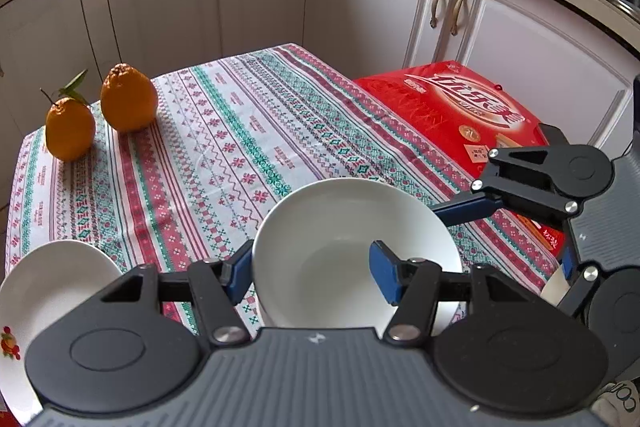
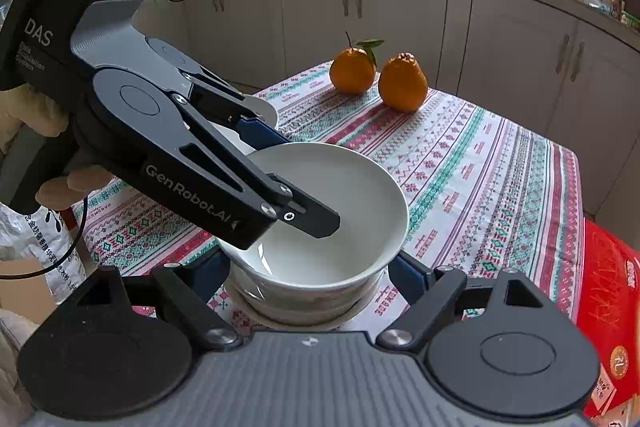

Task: Organize plates and bowls
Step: 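Lower the small bowl with both tools into the nested bowls, then grip the three-bowl stack's rim with the left tool while the right tool grips the opposite rim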

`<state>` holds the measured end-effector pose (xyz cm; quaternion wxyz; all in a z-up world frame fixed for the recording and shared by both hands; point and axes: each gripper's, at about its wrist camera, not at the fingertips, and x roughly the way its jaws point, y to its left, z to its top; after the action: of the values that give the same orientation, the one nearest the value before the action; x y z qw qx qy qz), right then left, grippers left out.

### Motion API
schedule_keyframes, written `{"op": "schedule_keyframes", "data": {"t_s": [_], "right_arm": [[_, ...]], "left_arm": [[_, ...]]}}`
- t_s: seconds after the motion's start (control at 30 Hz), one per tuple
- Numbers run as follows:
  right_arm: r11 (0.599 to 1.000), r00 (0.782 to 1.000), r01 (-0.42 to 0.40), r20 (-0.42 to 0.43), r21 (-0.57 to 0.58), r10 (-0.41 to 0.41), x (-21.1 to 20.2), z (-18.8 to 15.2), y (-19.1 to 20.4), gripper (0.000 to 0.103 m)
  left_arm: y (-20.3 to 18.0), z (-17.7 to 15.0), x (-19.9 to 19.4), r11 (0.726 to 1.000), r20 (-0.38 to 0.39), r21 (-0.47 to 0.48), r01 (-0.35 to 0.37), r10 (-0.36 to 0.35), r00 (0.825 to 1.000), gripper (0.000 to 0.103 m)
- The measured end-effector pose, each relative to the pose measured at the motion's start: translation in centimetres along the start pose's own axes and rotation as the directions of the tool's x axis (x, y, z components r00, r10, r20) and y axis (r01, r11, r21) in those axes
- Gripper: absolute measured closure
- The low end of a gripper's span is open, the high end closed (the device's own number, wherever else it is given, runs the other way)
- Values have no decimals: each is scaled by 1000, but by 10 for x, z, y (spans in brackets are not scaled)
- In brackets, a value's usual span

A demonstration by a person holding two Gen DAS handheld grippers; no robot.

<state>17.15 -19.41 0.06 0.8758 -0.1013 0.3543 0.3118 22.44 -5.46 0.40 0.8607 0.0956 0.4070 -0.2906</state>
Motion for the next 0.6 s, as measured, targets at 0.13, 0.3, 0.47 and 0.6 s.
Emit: {"op": "schedule_keyframes", "data": {"t_s": [0.13, 0.3, 0.47, 0.6], "right_arm": [[1000, 1000, -4, -10, 8, 4, 4, -1, -1, 14], [999, 1000, -23, -16, 23, 24, 4, -2, -3, 14], [999, 999, -30, -19, 24, 31, 6, -3, -2, 8], [999, 999, -32, 12, 15, 32, -1, -2, -1, 0]], "left_arm": [[1, -1, 3, 1000, -3, -4, 5, -5, 1000, 44], [4, -4, 5, 1000, -7, -16, 15, -15, 1000, 44], [7, -8, 8, 1000, -7, -27, 11, -11, 1000, 44], [7, -7, 4, 999, 8, -26, 24, -24, 1000, 31]]}}
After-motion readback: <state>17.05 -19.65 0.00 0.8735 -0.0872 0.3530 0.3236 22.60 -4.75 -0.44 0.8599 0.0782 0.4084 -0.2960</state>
